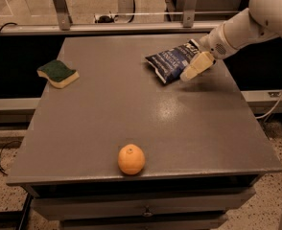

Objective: Move blue chip bag near orange

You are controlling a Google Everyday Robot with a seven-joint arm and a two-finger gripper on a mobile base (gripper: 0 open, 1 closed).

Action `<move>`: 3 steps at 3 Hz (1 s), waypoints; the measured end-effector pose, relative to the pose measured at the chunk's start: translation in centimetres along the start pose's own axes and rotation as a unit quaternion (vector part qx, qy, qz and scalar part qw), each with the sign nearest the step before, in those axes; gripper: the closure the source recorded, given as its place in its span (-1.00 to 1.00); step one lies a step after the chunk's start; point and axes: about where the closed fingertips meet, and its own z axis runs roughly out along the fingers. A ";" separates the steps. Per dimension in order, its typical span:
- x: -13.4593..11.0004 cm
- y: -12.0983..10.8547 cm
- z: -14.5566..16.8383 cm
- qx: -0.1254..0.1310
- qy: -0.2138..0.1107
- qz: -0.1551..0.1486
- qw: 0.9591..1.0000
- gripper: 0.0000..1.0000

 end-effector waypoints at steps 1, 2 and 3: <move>0.6 -1.7 1.6 0.021 -0.011 0.013 1.000 -0.72; 0.7 -2.7 1.8 0.037 -0.021 0.018 0.999 -0.24; 0.1 -2.7 1.2 0.042 -0.034 0.014 0.998 0.22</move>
Offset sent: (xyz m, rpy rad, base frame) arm 0.0383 -0.0214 -0.0065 0.0438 -0.0959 -0.1040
